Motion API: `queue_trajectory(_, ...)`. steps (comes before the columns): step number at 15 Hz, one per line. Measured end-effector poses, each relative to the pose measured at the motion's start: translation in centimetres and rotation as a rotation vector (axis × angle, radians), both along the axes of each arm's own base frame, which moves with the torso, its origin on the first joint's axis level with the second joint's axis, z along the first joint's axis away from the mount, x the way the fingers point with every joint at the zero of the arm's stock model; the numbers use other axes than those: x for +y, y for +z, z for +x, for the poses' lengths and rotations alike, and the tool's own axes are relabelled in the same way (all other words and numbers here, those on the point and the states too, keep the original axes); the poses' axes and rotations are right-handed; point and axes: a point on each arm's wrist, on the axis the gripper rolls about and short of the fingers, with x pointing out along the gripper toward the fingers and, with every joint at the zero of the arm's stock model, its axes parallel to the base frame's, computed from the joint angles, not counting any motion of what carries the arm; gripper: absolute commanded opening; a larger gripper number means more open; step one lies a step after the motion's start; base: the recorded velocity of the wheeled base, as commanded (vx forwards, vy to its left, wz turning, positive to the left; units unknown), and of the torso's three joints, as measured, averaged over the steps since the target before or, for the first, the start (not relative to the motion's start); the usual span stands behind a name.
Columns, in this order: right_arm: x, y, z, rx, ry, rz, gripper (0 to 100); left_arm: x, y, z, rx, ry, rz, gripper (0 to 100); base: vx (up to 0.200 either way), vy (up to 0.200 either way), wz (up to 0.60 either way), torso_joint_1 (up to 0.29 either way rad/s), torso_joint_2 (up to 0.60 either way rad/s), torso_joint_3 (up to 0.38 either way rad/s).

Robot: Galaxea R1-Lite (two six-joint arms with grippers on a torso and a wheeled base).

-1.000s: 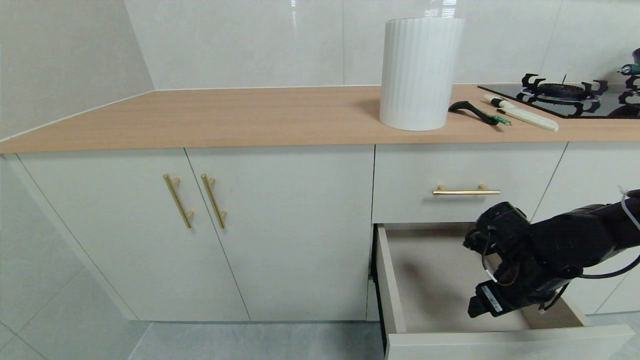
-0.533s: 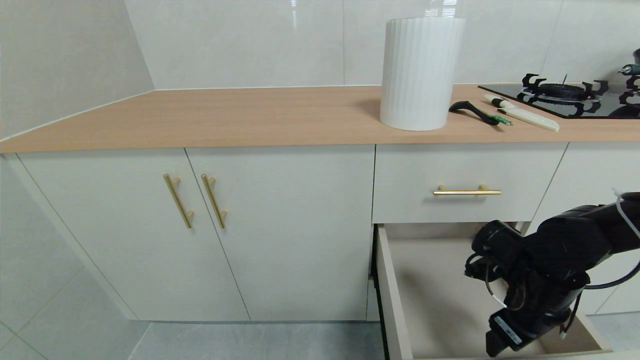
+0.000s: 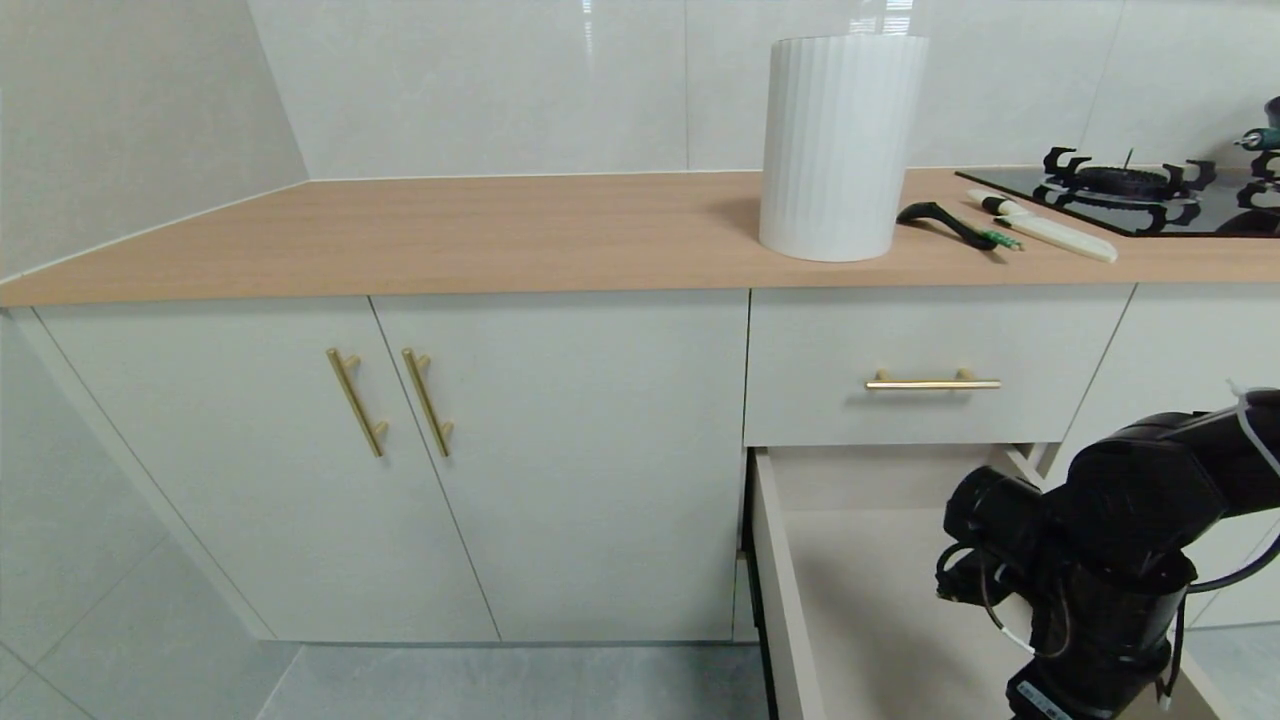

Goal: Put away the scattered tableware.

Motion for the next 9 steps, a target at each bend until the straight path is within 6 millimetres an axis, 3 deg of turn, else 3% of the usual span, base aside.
queue_trajectory(3, -0.1, 1.7, 0.9, -0.192, -0.106, 0.091, 100, 0.0, 0.0, 0.0, 0.0, 0.0, 0.0, 100, 0.0, 0.0, 0.0, 0.0, 0.0, 0.0)
queue_trajectory(6, -0.7, 5.9, 0.6, -0.417, -0.22, 0.221, 100, 0.0, 0.0, 0.0, 0.0, 0.0, 0.0, 100, 0.0, 0.0, 0.0, 0.0, 0.0, 0.0)
queue_trajectory(9, -2.0, 10.3, -1.2, -0.598, -0.27, 0.333, 100, 0.0, 0.0, 0.0, 0.0, 0.0, 0.0, 100, 0.0, 0.0, 0.0, 0.0, 0.0, 0.0)
